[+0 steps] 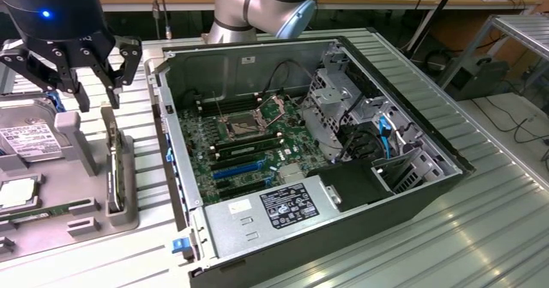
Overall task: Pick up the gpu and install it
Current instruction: 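Pick up the gpu and move the gpu toward the slot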
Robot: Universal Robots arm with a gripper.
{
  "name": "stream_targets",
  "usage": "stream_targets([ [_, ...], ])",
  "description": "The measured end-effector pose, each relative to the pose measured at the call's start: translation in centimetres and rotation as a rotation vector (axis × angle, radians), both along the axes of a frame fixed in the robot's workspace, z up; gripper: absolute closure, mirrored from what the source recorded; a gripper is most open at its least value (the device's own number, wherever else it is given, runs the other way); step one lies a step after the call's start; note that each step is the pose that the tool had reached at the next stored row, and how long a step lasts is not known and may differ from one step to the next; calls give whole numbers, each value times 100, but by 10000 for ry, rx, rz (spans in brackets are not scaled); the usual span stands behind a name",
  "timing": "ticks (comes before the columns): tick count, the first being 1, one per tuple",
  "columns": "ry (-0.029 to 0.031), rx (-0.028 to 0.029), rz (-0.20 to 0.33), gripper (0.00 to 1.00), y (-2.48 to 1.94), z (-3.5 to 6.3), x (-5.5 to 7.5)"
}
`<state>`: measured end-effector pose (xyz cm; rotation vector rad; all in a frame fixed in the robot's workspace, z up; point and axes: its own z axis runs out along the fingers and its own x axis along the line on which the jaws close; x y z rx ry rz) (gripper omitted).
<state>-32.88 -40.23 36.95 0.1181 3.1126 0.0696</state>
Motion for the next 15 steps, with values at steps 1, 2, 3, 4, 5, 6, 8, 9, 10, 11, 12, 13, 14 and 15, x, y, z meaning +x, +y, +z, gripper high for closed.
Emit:
stream_targets([
  [1,0,0,0,58,0,0,0],
  [2,-1,1,0,58,0,-1,0],
  [3,-1,1,0,58,0,-1,0],
  [4,-1,0,0,58,-1,-1,0],
  [5,-1,1,0,58,-1,-1,0],
  [6,-1,1,0,56,0,-1,0],
  [8,-1,1,0,50,0,-1,0],
  [9,-2,1,0,50,0,-1,0],
  [10,0,0,0,50,-1,-2,0],
  [11,-2,2,0,50,0,-7,0],
  [12,-1,1,0,50,0,-16,0],
  [13,-1,1,0,50,0,-24,0],
  [14,-1,1,0,50,0,-32,0],
  [15,-1,1,0,50,0,-37,0],
])
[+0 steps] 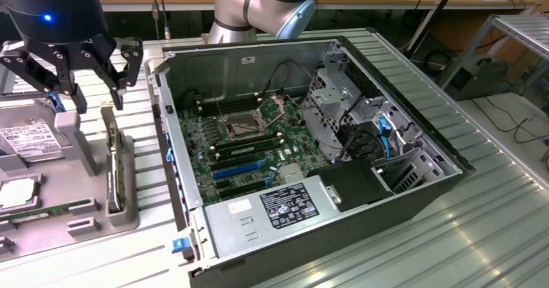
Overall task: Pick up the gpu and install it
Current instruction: 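Pick up the gpu and move the gpu toward the slot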
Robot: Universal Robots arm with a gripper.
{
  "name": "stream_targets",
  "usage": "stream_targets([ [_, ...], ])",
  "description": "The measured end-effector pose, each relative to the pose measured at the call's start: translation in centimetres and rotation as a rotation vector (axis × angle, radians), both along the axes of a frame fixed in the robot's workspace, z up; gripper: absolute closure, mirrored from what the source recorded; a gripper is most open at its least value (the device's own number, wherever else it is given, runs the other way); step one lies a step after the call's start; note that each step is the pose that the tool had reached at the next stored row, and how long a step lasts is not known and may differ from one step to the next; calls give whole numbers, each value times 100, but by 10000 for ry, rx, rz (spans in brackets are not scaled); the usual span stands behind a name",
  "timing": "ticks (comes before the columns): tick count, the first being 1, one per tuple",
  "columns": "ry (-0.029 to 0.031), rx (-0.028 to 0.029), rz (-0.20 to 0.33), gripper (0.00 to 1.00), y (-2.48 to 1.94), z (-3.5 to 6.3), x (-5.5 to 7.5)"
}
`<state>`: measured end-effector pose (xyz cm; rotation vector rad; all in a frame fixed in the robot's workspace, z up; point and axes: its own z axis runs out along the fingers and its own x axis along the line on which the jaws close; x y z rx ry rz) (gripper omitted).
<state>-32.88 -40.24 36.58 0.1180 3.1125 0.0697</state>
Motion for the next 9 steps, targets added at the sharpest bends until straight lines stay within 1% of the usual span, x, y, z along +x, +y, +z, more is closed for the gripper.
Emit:
stream_targets([
  [9,0,0,0,50,0,-61,0],
])
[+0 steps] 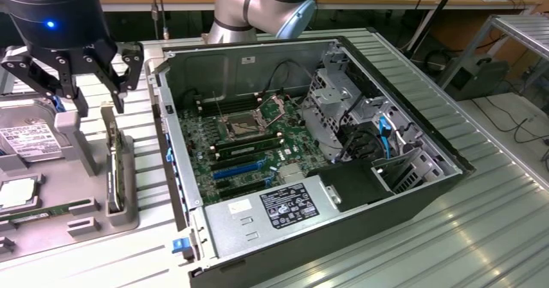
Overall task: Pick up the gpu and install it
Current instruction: 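Pick up the gpu and move the gpu toward the slot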
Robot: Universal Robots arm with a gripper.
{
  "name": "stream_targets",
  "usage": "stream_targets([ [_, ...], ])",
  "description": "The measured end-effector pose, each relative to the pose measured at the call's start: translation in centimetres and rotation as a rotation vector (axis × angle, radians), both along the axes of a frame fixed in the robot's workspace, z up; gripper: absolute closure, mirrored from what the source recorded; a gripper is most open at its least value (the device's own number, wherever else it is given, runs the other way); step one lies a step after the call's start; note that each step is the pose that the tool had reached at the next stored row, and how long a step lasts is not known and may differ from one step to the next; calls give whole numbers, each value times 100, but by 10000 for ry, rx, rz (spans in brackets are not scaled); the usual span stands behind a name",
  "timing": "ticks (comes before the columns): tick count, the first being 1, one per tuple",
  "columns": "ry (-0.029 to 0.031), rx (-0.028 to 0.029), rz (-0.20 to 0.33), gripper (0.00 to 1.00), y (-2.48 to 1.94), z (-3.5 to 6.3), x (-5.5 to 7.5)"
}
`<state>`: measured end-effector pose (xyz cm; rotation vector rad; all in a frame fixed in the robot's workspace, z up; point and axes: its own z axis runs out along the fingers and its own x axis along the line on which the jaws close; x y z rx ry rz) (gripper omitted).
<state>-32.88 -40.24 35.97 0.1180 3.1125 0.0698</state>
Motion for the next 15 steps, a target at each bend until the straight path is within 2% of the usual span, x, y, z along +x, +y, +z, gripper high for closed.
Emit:
stream_targets([
  [9,-1,8,1,50,-5,-60,0],
  [15,0,26,0,50,-114,-85,0],
])
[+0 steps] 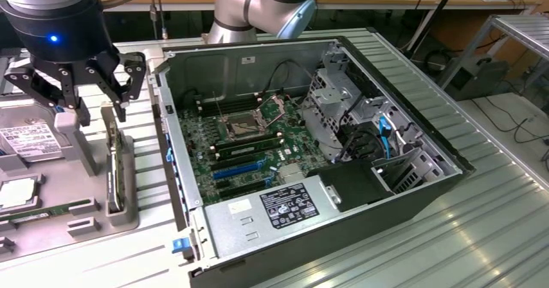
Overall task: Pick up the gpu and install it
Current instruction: 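Pick up the gpu and move the gpu toward the slot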
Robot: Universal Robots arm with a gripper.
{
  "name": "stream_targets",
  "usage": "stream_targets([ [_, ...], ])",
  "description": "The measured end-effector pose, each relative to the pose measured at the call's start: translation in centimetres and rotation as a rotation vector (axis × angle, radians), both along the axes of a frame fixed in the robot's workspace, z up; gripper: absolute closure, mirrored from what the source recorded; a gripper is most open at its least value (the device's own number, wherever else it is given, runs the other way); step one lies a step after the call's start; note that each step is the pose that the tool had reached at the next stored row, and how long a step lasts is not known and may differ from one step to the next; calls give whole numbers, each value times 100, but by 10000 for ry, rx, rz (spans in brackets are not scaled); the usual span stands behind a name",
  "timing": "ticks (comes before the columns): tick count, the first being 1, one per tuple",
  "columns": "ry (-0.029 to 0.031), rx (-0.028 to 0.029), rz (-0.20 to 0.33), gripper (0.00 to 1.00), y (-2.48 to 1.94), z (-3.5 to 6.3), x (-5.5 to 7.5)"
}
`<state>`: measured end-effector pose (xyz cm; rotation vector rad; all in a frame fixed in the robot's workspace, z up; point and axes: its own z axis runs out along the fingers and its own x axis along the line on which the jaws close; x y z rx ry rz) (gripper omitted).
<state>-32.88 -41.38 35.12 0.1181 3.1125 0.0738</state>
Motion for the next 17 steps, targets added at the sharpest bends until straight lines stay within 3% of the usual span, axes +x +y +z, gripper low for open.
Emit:
stream_targets([
  [7,0,1,0,50,-2,0,0],
  [17,0,0,0,50,-81,-1,0],
])
